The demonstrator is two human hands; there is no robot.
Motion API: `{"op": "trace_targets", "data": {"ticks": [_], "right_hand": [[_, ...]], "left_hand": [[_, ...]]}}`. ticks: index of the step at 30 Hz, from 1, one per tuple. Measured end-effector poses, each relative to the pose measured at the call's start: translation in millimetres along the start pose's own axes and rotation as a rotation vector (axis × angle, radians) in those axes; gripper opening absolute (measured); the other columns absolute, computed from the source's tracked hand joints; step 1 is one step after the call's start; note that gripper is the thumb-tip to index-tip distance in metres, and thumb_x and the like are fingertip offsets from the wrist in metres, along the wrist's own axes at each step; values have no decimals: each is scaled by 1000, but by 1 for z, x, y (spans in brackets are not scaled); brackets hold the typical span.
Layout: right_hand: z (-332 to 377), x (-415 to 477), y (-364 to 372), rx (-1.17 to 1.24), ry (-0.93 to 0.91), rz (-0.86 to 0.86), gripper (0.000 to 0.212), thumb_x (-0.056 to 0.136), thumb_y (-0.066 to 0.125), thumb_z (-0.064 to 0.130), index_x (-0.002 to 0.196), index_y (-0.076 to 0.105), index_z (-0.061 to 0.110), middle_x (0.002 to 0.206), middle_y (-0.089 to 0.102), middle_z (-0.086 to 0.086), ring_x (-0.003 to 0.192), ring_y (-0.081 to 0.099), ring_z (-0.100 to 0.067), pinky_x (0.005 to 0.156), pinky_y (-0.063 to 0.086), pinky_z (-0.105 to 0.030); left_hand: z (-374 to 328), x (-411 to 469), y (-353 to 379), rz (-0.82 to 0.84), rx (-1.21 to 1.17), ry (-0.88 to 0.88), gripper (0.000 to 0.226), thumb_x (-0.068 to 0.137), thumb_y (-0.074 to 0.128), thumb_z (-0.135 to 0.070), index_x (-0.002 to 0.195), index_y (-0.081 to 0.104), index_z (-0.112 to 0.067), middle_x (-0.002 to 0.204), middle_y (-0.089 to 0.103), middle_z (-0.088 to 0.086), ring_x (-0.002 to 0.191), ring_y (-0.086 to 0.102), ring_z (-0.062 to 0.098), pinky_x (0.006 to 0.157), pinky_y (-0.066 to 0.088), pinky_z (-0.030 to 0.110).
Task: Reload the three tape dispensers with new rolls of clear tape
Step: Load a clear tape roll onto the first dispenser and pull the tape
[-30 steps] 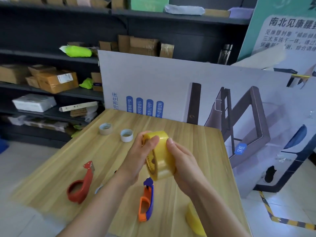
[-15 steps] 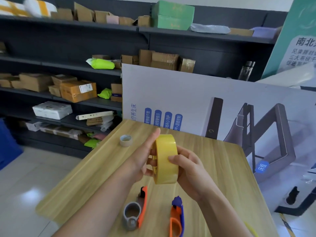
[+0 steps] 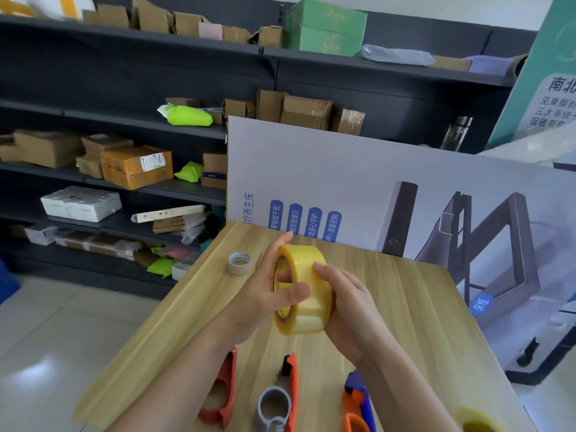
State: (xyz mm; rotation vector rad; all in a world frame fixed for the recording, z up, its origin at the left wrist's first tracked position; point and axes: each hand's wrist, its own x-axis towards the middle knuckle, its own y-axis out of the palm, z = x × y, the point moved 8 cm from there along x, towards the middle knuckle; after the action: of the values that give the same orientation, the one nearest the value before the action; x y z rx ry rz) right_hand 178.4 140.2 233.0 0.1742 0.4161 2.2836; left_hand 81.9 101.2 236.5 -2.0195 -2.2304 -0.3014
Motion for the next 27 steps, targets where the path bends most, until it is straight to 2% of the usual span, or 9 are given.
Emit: {"op": "trace_targets", "data": {"ticks": [3,5,9,13,17,20,22,24,27], "right_hand": [[-5,4,-2,-16,41,-56,35,94,54,28,116,66,3,112,71,-19,107,67,-34,92,54,-52],[-4,4,-1,-13,41,-46,36,90,57,32,114,68,7,109,72,-17,105,68,-35,93,53,-53],[5,1,9,-146,-16,88,26,88,60,27,107,72,13,104,74,-15,92,71,-29,83,58,-44],[9,-3,9,-293,-100,112,32,89,58,26,120,64,17,111,72,-10,102,70,-29,94,54,-49],[17,-8,-3,-276,-145,63,23,93,56,30,112,68,22,104,74,-7,95,71,-25,92,54,-45],[21,-10,-13,-269,-162,22,23,93,54,32,111,67,26,102,74,-5,95,70,-23,91,54,-45],[25,-12,-17,-254,-170,13,25,90,56,35,111,68,28,106,72,-7,99,68,-29,93,53,-51],[29,-14,-19,-254,-192,25,23,91,58,39,109,70,31,108,72,-8,101,67,-32,93,52,-54],[34,-17,-21,-278,-211,53,26,89,57,34,112,69,28,107,72,-9,99,67,-30,93,52,-54]], "left_hand": [[2,4,-9,-56,-8,-29,85,56,77,-45,132,39,-41,114,59,-9,99,65,2,77,55,23],[5,6,-11,-111,-24,-75,78,55,73,-53,126,45,-41,115,57,-5,93,66,4,72,54,21],[24,6,-10,-230,-134,-335,71,55,66,-79,105,66,-29,102,68,12,94,66,29,83,55,45],[34,8,-8,-244,-137,-482,73,47,51,-88,77,79,-28,84,77,3,94,69,28,80,56,48],[33,14,4,-187,-75,-438,80,57,38,-88,104,70,-32,105,73,3,104,64,25,85,51,45],[22,18,19,-141,-118,-244,81,64,49,-84,128,51,-35,122,64,-2,114,60,17,93,50,38],[11,18,28,-85,-101,-131,80,60,60,-81,129,42,-45,128,57,-8,116,59,13,92,50,34],[4,19,32,-63,-81,-94,71,62,67,-71,124,47,-45,124,61,-6,111,62,13,86,53,33],[2,23,33,-114,-73,-141,66,65,65,-67,121,54,-34,121,62,7,107,64,22,90,54,48]]}}
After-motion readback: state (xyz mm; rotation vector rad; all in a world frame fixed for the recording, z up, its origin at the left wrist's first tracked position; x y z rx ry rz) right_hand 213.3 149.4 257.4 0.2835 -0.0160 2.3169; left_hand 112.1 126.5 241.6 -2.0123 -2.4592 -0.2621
